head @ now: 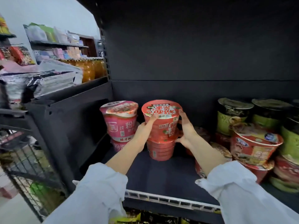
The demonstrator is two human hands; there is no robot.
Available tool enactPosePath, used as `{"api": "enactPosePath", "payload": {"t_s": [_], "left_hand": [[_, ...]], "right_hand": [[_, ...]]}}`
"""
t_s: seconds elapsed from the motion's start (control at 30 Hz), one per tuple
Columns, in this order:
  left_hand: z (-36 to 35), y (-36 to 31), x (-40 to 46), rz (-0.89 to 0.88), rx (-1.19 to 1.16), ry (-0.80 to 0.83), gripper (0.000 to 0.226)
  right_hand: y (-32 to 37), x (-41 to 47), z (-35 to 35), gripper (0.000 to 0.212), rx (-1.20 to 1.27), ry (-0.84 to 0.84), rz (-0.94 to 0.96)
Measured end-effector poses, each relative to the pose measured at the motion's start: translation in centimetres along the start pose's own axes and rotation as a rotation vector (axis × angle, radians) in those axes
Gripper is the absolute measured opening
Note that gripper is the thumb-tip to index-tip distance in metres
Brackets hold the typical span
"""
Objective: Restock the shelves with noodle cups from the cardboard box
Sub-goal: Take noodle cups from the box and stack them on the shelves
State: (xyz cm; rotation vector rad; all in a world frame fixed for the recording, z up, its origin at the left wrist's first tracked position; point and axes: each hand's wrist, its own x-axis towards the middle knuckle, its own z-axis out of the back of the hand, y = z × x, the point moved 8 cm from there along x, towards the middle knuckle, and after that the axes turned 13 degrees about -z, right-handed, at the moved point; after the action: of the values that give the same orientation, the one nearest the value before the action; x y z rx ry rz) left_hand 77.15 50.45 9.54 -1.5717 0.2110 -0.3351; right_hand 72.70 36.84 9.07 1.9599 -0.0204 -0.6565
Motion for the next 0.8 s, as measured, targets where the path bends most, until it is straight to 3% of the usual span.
{"api": "enactPosePath", "payload": {"t_s": [0.1, 0.27, 0.37, 0.5, 0.6, 0.67, 0.73, 0.8], "left_hand": [[0.3, 0.4, 1.6, -0.028, -0.005, -0.013, 0.093], [0.9, 1.2, 2.9, -0.040, 0.069, -0.050, 0.127], [1.0, 1.4, 2.5, -0.054, 0.102, -0.072, 0.128], [0.8, 1.1, 0.9, -0.142, 0.123, -0.134, 0.087], [1.5, 0.1, -1.4, -0.297, 0.212, -0.331, 0.076], [1.1, -1.0, -3.4, -0.420, 0.245, -0.431, 0.057], [-1.1, -2.0, -5.3, -0.515, 0.269, -0.387, 0.033], [-5.1, -2.7, -7.2, -0.559, 0.304, -0.234, 0.014]], "right_hand": [[0.3, 0.7, -0.7, 0.066, 0.020, -0.050, -0.009], [0.4, 1.7, -0.5, 0.081, -0.053, -0.115, -0.038], [0.1, 1.6, -0.1, 0.084, -0.132, -0.127, -0.021], [0.0, 0.4, 0.9, 0.062, -0.155, -0.152, 0.055], [0.0, -1.2, 2.3, 0.040, -0.196, -0.179, 0.119], [0.1, -2.7, 3.2, 0.032, -0.272, -0.159, 0.174], [0.5, -4.9, 4.8, 0.025, -0.344, -0.151, 0.261], [1.1, -7.9, 7.3, 0.023, -0.418, -0.180, 0.384]]}}
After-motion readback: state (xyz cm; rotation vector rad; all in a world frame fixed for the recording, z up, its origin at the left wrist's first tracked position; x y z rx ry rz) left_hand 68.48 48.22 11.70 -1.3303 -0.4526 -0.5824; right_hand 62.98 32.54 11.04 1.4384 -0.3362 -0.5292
